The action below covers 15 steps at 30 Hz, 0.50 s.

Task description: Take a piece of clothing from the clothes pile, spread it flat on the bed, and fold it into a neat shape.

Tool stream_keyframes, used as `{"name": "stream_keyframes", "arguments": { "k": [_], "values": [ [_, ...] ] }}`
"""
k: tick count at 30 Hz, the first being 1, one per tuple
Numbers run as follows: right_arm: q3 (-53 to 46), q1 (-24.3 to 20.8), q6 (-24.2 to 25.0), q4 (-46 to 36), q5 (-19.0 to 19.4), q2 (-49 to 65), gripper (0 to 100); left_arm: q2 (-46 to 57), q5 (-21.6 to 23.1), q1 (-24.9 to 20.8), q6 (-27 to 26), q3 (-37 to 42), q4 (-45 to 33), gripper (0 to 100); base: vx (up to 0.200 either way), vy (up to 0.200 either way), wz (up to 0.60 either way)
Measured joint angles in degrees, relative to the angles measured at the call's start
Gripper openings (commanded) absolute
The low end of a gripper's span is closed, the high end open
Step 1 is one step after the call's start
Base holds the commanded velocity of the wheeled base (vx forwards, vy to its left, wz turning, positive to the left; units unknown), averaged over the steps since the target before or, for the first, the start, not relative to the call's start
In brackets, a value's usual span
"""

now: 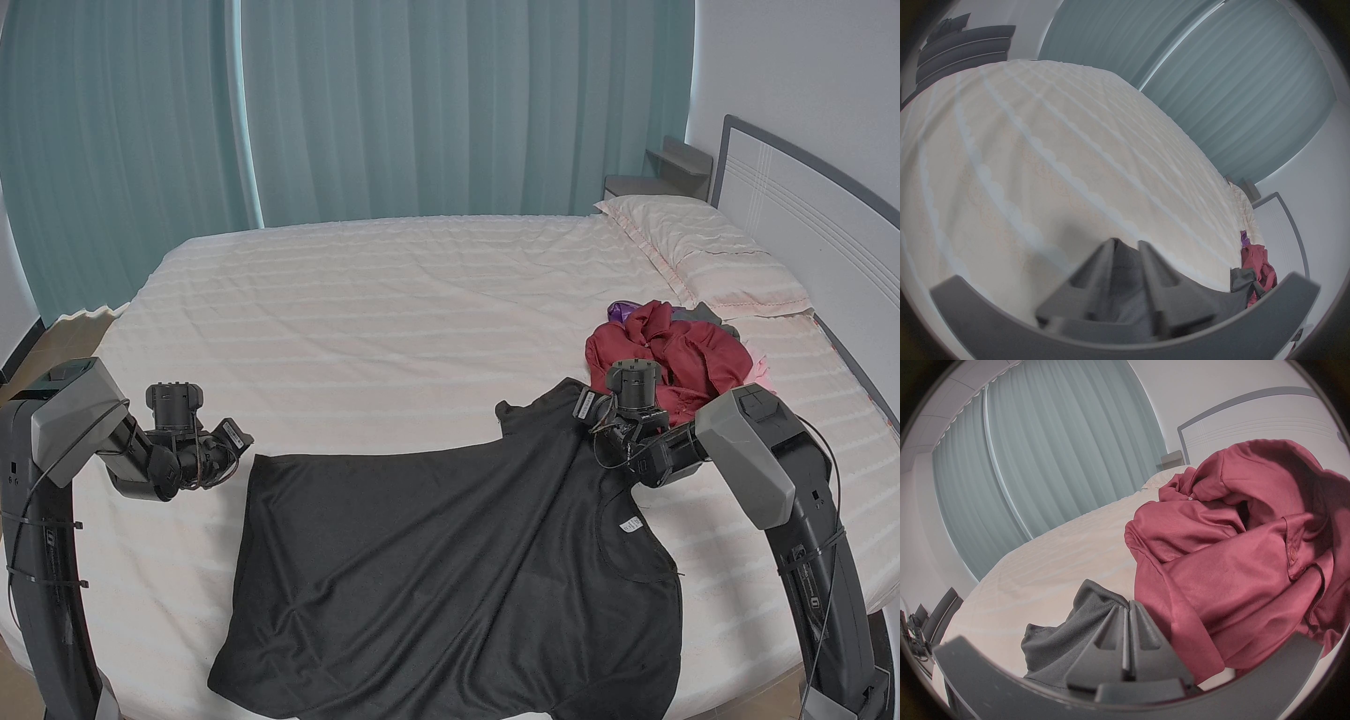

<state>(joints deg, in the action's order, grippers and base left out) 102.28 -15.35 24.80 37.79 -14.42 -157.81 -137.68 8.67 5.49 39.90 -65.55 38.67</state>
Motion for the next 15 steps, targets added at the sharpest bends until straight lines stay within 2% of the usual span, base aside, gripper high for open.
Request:
{"name": "stream_keyframes", "arguments": {
  "k": [9, 15],
  "values": [
    [-0.1, -0.2, 0.1, 0.1, -0.3, 0.0, 0, 0.0, 0.4, 0.1, -0.1, -0.7, 0.0, 100, 0.0, 0.0, 0.0],
    [-0.6, -0.5, 0.1, 0.1, -0.4, 0.0, 0, -0.2, 4.8, -0.7, -0.1, -0.7, -1.0, 100, 0.0, 0.0, 0.0]
  ]
}}
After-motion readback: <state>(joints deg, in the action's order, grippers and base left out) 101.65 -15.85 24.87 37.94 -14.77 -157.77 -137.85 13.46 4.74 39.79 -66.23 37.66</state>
